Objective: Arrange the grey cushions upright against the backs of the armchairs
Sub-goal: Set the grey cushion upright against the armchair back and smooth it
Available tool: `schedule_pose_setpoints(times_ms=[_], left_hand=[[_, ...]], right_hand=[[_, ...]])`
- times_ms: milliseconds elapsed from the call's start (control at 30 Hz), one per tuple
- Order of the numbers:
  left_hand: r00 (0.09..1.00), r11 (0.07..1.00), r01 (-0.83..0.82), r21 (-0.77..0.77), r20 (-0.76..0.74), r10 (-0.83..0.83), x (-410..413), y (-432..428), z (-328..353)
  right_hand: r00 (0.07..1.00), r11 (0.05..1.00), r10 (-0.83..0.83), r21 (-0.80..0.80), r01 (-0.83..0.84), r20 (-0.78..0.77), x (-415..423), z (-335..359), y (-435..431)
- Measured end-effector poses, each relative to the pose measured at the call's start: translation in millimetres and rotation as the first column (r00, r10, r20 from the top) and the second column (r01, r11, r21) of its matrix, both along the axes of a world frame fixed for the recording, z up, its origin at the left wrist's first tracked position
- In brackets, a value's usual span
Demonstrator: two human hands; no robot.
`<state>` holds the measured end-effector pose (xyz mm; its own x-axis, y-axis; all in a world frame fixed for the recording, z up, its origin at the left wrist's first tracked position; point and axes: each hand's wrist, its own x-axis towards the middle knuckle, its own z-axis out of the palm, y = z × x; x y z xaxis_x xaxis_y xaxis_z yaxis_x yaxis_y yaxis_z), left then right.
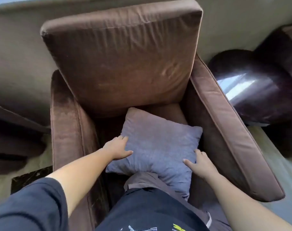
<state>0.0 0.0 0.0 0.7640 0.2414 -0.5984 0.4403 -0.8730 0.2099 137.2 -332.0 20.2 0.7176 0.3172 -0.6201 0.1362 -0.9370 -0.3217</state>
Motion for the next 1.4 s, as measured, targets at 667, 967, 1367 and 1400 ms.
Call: schedule_pose_setpoints(times_ms=[667,967,1367,1400], left_hand=[[0.754,0.686,-0.644,-0.338,-0.127,0.645,47,59,-123],[0.646,0.446,-0.675,-0.588,-0.177,0.743,44,47,-121],[0.542,0.368,-0.676,-0.638,-0.093,0.835,18,49,-74],[0.519,0.352,-0.676,-0.648,-0.08,0.851,17,50,-68]], right_hand=[[0.747,0.734,-0.635,0.147,0.662,-0.195,49,-118,26],[0.638,0.603,-0.673,0.222,0.766,-0.375,49,-124,22],[0.772,0.632,-0.51,0.445,0.635,-0.378,59,-64,45],[0.793,0.64,-0.492,0.469,0.609,-0.36,65,-58,49]])
